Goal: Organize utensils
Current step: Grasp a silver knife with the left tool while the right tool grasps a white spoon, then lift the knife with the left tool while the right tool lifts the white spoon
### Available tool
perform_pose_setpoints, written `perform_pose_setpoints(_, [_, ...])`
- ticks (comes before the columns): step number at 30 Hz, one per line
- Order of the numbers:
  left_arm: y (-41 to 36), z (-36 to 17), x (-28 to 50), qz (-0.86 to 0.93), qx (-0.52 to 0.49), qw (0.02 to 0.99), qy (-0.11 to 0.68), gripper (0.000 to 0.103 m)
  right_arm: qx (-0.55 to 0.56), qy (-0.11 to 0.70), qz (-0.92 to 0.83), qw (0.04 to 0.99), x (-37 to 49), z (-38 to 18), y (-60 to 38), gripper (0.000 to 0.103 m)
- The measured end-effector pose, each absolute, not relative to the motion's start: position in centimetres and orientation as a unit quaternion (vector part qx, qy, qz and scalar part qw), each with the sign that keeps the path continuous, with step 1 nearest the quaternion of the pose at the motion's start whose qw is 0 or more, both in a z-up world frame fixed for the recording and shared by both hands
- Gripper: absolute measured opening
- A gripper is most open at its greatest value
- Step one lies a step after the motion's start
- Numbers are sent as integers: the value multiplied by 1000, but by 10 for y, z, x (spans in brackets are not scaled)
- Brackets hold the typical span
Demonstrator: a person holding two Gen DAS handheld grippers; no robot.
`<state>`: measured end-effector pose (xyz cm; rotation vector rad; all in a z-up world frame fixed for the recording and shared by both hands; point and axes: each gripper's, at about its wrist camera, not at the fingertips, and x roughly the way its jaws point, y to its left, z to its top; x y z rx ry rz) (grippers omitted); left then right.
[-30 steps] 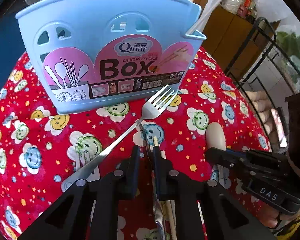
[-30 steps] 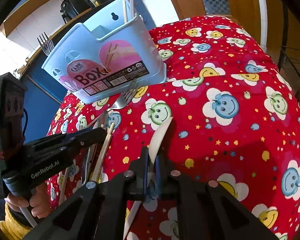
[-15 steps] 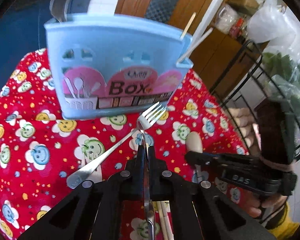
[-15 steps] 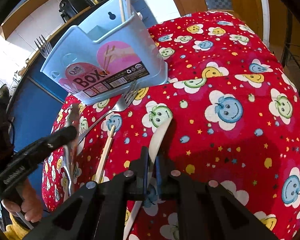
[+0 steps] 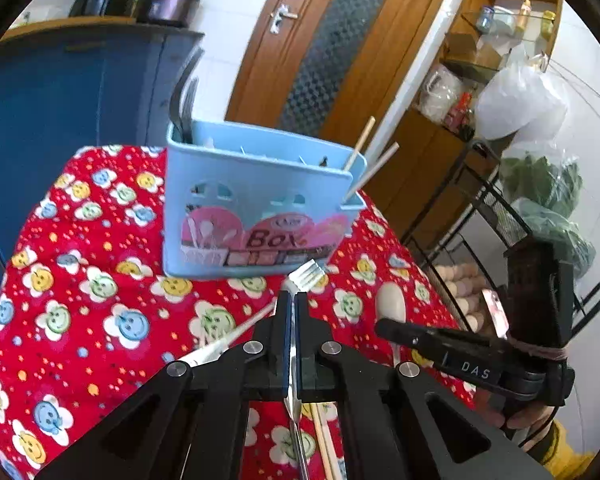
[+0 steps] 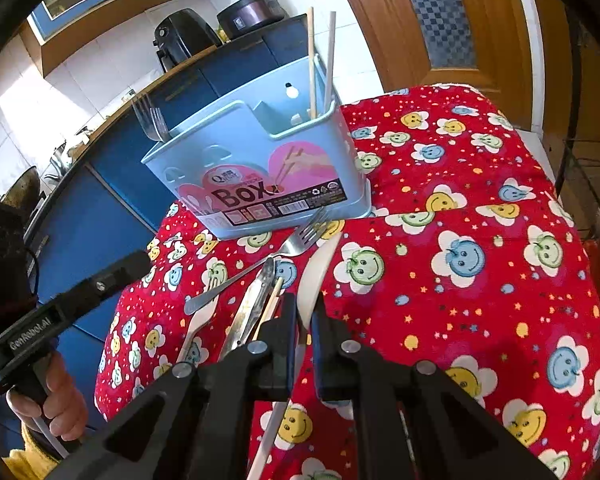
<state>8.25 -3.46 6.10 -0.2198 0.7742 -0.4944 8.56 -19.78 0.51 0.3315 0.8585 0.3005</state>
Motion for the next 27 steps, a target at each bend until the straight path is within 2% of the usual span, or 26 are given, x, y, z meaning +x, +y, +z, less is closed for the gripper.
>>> perform_pose_setpoints(14, [-68, 6, 90, -216, -34, 856, 468, 7, 145, 414, 131, 889, 70, 0, -202, 8])
perform_pose_setpoints(21, [-74, -13, 102, -216, -32, 836, 504, 20, 142, 421, 134, 886, 74, -8, -202, 8])
perform_pose_setpoints(27, [-80, -16, 111, -217, -30, 832, 509, 25, 148, 421, 138, 884, 83, -12, -208, 8])
